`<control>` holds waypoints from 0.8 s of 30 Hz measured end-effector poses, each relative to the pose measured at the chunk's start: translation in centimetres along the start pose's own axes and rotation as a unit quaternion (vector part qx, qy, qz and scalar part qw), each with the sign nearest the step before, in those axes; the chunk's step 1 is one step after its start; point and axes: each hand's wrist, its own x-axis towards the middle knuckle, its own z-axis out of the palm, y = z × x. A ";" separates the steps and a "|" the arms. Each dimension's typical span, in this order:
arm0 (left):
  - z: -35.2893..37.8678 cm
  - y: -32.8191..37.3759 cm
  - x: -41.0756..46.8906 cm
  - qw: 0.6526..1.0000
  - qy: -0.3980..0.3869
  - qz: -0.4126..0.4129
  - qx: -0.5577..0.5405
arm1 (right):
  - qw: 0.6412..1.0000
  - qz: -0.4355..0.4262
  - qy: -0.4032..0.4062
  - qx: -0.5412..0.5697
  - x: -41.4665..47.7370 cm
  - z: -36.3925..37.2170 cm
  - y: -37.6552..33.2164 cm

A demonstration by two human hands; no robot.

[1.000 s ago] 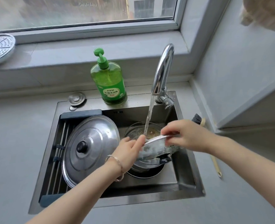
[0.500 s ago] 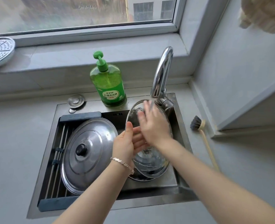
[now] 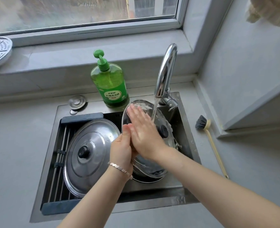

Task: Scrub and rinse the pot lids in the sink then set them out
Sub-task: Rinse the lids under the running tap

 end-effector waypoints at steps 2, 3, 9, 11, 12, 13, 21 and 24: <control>-0.1 -0.1 -0.2 1.000 -0.016 0.007 0.024 | 0.996 0.086 -0.029 0.010 1.3 -0.3 0.8; 0.1 -0.3 -0.4 0.999 -0.029 0.008 0.036 | 0.987 0.151 -0.030 0.033 2.1 -0.6 0.9; -0.5 -1.0 -1.4 0.998 -0.043 0.015 0.037 | 0.989 0.130 -0.056 0.048 1.2 -0.5 0.1; -0.7 -1.0 -1.6 0.999 -0.044 0.023 0.019 | 0.982 0.171 -0.072 0.046 2.1 -1.1 1.0; -0.8 -1.0 -1.7 0.999 -0.043 0.021 0.008 | 0.972 0.215 -0.080 0.056 3.1 -1.4 2.0; -0.8 -0.9 -1.9 0.999 -0.042 0.016 -0.007 | 0.961 0.254 -0.091 0.065 4.1 -1.5 3.3; -1.1 0.7 -0.9 0.984 0.020 -0.047 -0.169 | 0.974 0.184 -0.015 0.130 1.1 -1.3 8.0; -1.0 0.9 -0.2 0.972 0.053 -0.056 -0.220 | 0.981 0.177 0.018 0.074 -1.3 -0.4 6.6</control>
